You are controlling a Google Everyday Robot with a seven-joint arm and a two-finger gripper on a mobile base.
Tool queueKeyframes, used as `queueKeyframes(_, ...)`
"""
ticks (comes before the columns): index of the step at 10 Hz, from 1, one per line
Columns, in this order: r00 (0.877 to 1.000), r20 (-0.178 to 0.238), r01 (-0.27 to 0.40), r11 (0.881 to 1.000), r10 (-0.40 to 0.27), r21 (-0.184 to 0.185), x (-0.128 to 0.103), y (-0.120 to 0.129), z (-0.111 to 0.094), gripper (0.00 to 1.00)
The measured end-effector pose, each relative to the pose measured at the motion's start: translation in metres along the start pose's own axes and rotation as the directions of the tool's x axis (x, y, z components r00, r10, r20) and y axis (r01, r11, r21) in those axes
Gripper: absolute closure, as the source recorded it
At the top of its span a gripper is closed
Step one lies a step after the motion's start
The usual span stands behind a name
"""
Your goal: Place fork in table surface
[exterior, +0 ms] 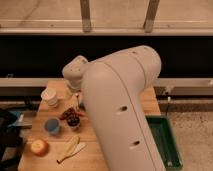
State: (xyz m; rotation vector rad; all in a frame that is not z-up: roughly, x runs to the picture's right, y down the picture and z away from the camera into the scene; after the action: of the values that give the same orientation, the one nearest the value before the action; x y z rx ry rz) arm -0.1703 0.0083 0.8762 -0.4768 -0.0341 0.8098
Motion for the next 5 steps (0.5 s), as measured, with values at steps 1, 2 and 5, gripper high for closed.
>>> queueKeyframes(1, 1.0, 0.0, -0.003, 1.0, 0.003, 0.001, 0.001, -0.002, -0.001, 0.28)
queueKeyframes(2, 1.0, -0.003, -0.004, 1.0, 0.004, 0.002, 0.002, -0.003, 0.0, 0.28)
queueKeyframes(5, 0.995, -0.019, -0.094, 0.995, 0.093, -0.037, 0.004, 0.009, 0.018, 0.28)
